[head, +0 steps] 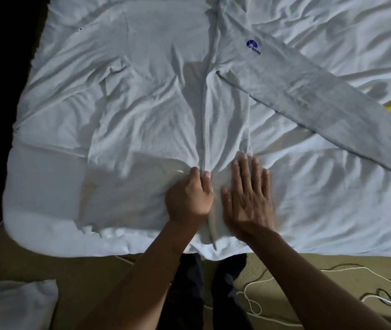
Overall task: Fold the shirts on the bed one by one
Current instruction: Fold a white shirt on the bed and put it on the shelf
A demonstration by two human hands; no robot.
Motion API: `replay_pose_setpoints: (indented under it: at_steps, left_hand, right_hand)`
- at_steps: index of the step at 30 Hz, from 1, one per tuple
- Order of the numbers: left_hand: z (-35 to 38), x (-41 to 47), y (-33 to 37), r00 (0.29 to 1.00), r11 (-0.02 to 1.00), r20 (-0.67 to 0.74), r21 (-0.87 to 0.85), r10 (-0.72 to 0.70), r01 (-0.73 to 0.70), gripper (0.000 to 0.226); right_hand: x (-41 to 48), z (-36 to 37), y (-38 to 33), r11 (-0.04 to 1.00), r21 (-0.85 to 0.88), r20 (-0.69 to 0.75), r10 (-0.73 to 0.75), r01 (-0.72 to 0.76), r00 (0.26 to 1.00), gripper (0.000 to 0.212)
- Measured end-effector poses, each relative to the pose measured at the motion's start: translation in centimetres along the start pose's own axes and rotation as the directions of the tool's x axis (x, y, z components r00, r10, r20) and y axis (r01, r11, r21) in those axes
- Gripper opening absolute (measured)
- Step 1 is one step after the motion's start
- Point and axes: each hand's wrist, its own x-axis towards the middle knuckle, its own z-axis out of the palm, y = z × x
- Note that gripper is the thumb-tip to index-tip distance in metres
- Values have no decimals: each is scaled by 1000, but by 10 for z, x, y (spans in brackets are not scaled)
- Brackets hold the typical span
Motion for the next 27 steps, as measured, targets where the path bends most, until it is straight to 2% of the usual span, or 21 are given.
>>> replay_pose_setpoints:
  at_steps: [4, 10, 13, 16, 19, 23, 25, 27]
  left_hand:
    - [-9, 22, -12, 992, 995, -82, 2, 95, -95, 35]
    - [-40, 114, -55, 952, 999, -301, 6, 50, -50, 31]
    - [-52, 173, -89, 941, 998, -334, -54, -54, 39, 25]
    - [-66, 227, -119, 938, 979, -281, -38, -202, 200, 19]
    - [-78, 270, -135, 933, 946, -158, -39, -323, 321, 33]
    - [-81, 296, -137, 865, 845, -14, -223, -501, 486, 53]
    - [-79, 298, -137, 843, 810, 20, -266, -537, 523, 51]
    - [-77, 297, -136, 828, 783, 34, -306, -559, 541, 41]
  right_hand:
    - [13, -14, -9, 1000, 25, -17, 18, -18, 1000, 69]
    - [109, -33, -63, 995, -17, -61, -99, 98, 993, 68]
    - [177, -34, -110, 993, 2, -60, -115, 116, 992, 68]
    - [238, -35, -155, 989, 0, -61, -146, 146, 987, 68]
    - [297, -29, -190, 984, -31, -49, -180, 178, 982, 67]
    - [368, -21, -221, 981, -38, -51, -194, 192, 980, 63]
    - [400, -18, -233, 980, 0, -103, -197, 198, 975, 56]
    - [430, -18, -244, 982, 57, -93, -173, 179, 980, 54]
